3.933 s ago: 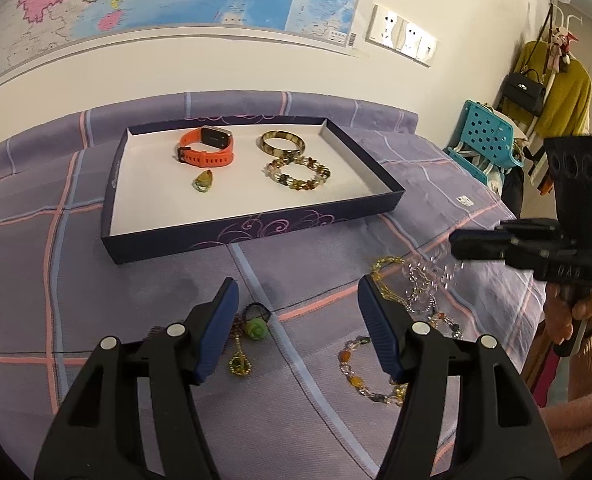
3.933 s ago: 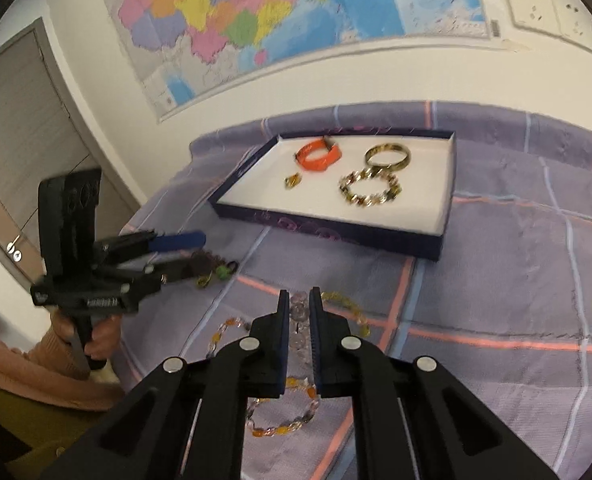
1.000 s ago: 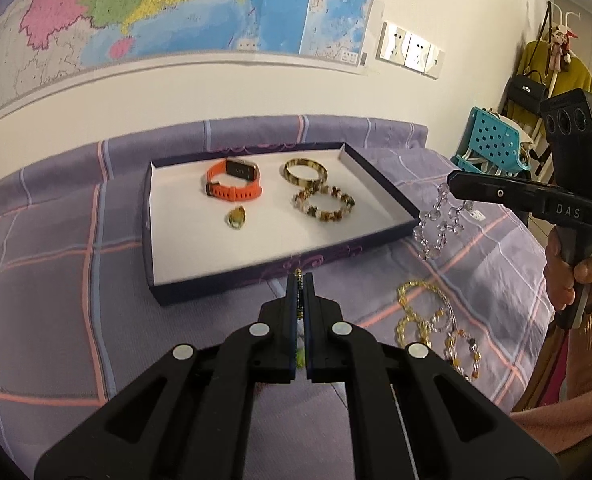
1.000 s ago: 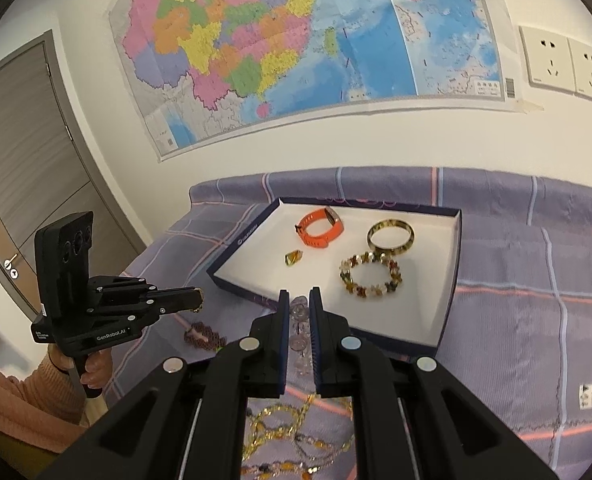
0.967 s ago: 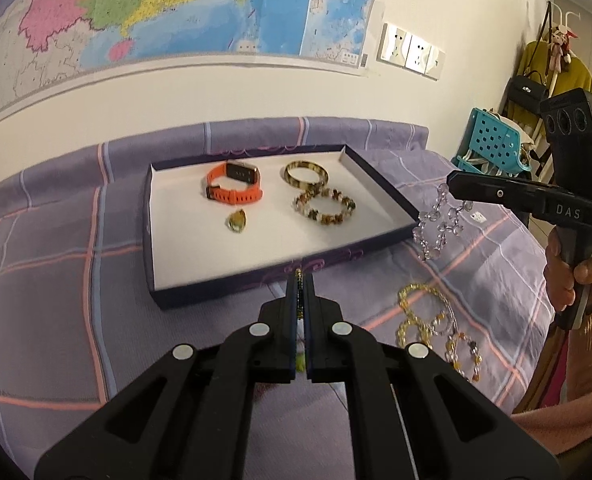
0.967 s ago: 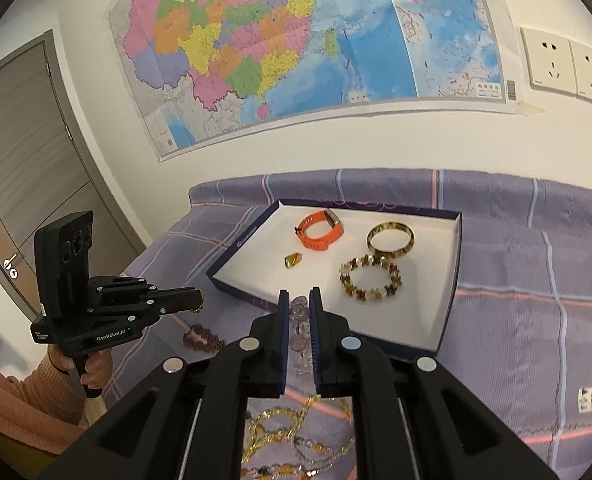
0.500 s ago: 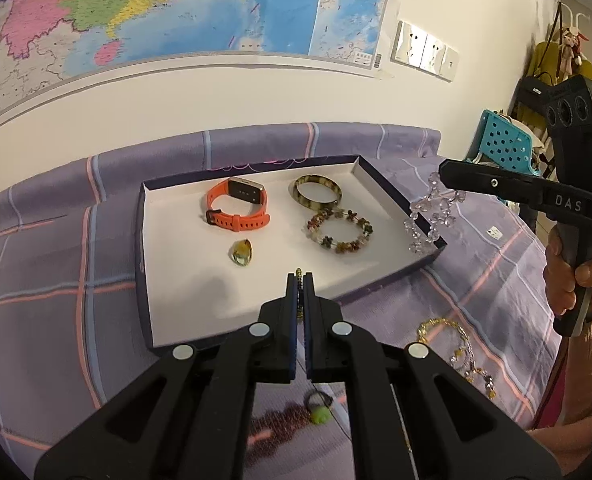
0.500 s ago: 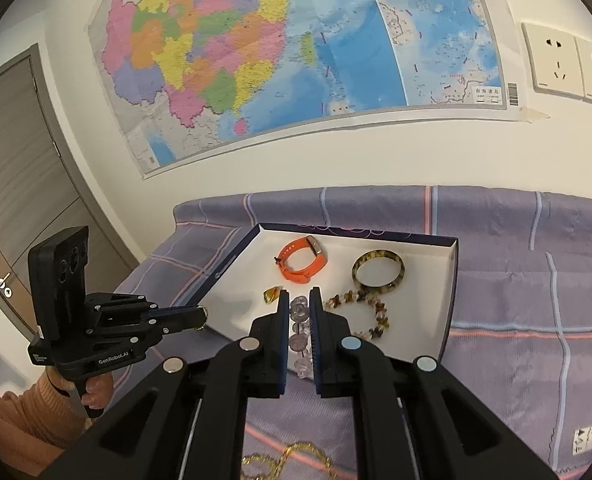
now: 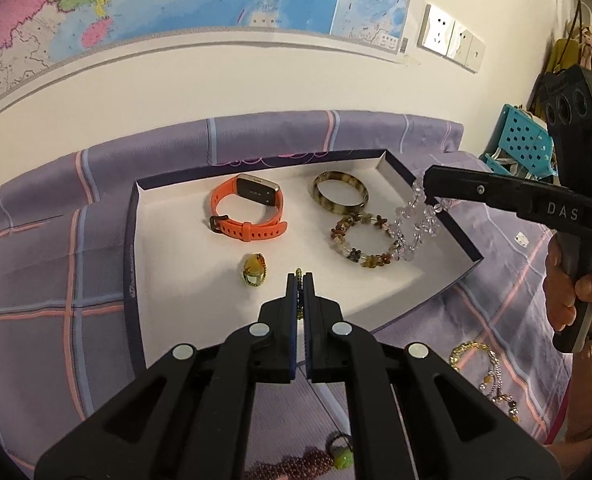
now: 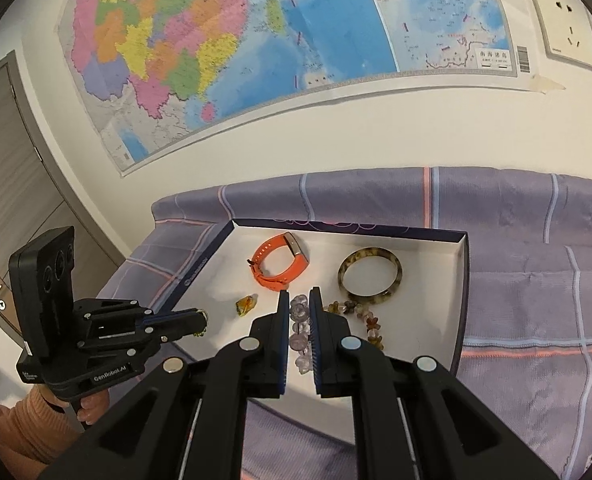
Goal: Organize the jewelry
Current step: 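Carry the green earring and clear bracelet over the white tray with both tools, then open the right tool to drop the bracelet while the left tool releases the earring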
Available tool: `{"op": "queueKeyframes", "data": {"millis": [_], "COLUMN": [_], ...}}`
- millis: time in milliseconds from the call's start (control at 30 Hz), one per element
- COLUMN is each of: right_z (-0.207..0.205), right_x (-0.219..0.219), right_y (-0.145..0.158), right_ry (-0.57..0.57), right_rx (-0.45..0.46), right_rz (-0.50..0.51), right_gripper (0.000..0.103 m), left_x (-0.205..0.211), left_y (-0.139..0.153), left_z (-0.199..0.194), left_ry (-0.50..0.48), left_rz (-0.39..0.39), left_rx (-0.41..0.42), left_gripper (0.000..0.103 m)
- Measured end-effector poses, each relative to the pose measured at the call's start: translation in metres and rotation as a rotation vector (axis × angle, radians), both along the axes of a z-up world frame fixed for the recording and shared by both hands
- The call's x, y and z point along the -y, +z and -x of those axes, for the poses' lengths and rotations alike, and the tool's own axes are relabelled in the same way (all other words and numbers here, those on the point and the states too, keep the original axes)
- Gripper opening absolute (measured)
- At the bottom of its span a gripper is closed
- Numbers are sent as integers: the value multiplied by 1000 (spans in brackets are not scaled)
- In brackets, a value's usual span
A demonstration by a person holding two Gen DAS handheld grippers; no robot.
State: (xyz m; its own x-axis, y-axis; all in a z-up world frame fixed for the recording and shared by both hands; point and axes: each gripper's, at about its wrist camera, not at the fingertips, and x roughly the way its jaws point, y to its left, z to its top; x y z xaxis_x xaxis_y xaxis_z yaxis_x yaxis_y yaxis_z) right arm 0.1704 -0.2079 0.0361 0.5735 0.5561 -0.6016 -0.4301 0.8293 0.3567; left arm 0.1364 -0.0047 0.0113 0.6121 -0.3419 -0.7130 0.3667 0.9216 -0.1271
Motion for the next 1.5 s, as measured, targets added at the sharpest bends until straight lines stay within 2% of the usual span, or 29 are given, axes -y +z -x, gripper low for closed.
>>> {"op": "queueKeyframes", "data": {"millis": [400,1267,1500], "right_z": [-18,-28,-28], "right_x": [-2,5,6], "right_y": [-16,-38,-42], "right_ry": [-14,-50,-54], "right_rx": [-37,-95,-104], "right_rz": [0,28,33], "right_gripper": [8,8,10], "left_x": [1,10,9], "left_y": [-12,-28,-32], "left_z": [-15,-26,-29], "left_ry": [20,24,34], "left_rz": [-11,-54,-62], "left_rx": [-34,-70,-78], "left_gripper": [3,3,12]}}
